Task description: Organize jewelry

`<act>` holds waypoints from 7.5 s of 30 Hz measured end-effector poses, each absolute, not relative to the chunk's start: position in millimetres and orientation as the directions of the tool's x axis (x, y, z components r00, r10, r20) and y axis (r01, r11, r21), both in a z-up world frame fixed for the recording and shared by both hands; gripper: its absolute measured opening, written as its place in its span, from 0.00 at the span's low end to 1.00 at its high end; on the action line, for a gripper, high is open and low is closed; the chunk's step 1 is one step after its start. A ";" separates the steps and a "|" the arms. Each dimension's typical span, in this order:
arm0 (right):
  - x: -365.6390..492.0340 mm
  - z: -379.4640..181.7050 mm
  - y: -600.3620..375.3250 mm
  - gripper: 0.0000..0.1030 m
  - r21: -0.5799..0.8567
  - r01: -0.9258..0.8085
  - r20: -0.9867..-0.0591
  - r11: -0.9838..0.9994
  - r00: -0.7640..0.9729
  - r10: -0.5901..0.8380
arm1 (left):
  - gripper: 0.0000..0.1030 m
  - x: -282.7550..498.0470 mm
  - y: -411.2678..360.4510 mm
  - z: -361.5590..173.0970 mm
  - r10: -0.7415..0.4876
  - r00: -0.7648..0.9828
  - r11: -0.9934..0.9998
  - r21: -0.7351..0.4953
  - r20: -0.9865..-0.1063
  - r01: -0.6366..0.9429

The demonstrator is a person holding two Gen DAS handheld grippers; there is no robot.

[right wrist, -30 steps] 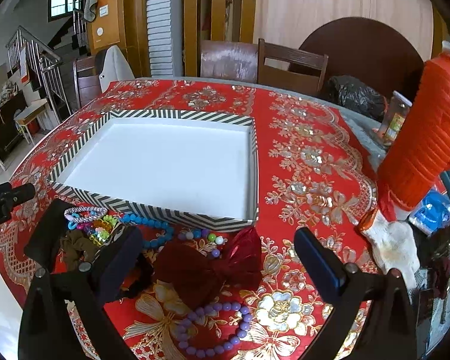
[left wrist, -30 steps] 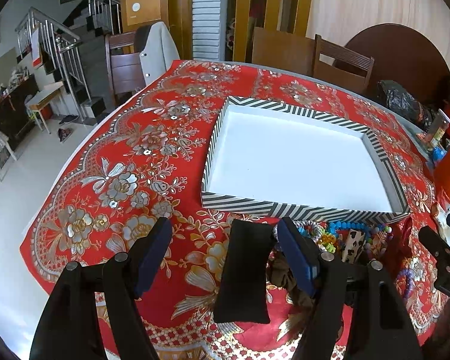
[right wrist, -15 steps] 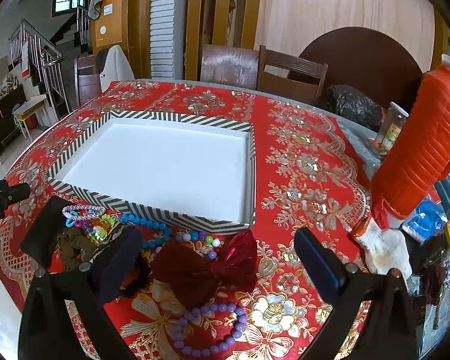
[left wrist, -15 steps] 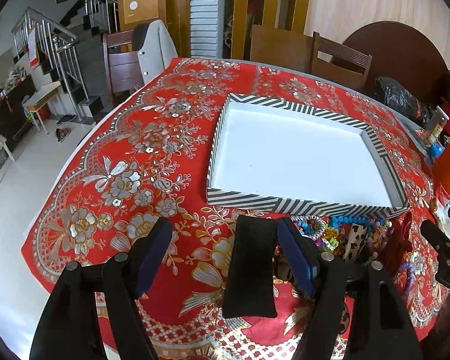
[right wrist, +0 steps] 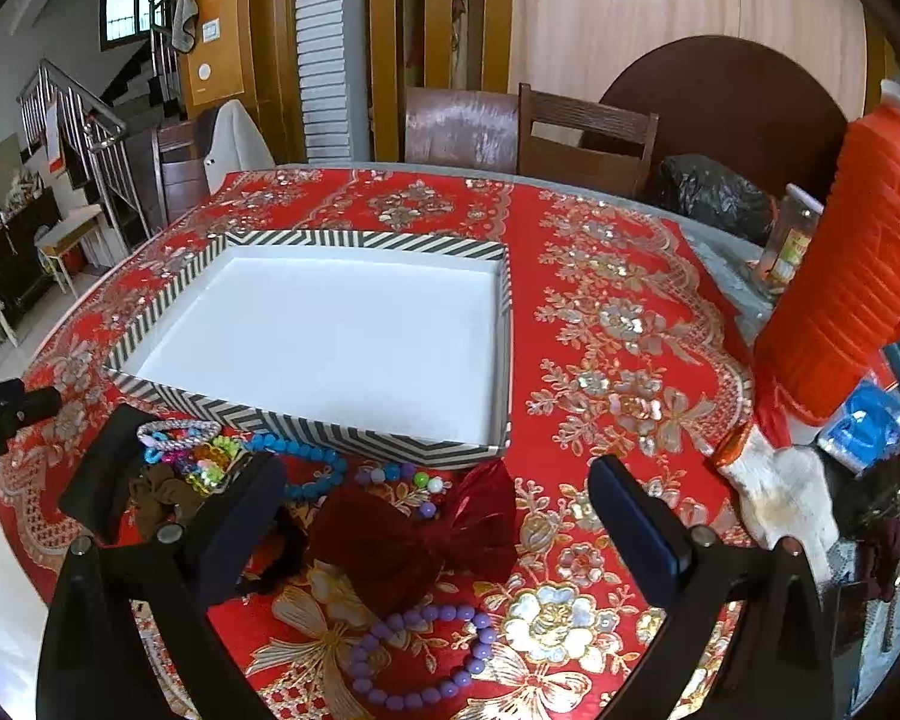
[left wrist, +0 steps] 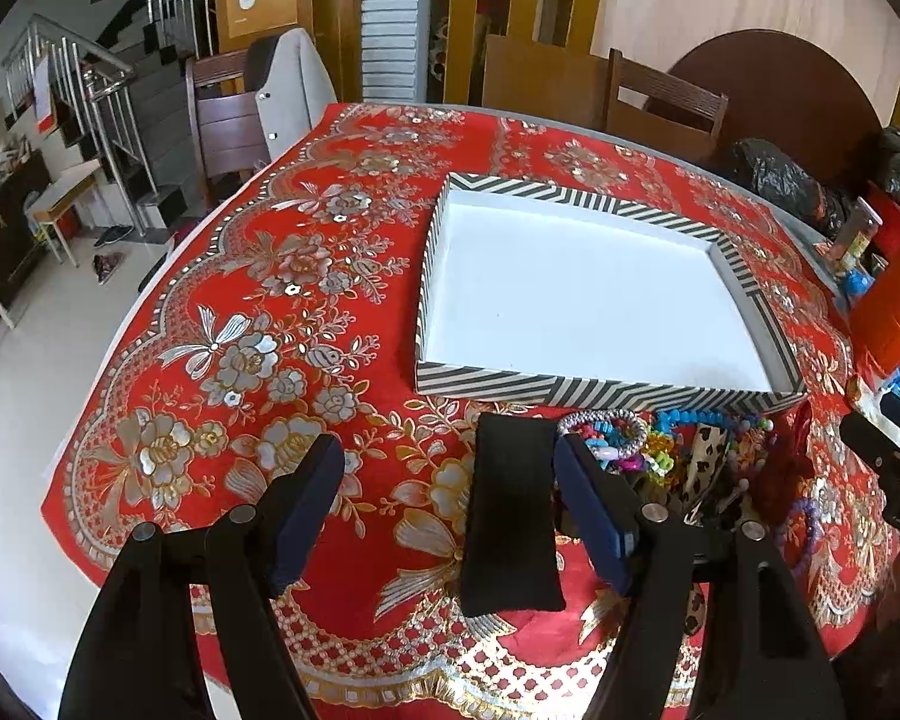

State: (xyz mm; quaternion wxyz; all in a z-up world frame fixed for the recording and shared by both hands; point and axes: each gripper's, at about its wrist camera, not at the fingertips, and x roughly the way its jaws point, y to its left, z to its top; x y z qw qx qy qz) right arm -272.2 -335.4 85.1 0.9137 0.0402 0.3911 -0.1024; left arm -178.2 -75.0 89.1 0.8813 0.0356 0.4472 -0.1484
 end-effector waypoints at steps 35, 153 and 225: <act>-269.9 76.5 -374.3 0.98 0.079 0.265 -0.774 0.961 0.624 -0.108 | 0.62 -174.7 -88.5 42.5 -0.238 0.443 0.937 -0.084 -0.864 0.339; -267.7 77.4 -348.3 0.62 0.145 0.199 -0.760 0.969 0.650 -0.020 | 0.26 -151.1 -105.4 94.8 -0.351 0.515 0.903 -0.139 -0.782 0.406; -291.2 86.0 -330.6 0.07 0.159 0.069 -0.727 0.985 0.683 0.070 | 0.00 -204.1 -112.7 104.5 -0.515 0.371 0.795 -0.269 -0.772 0.543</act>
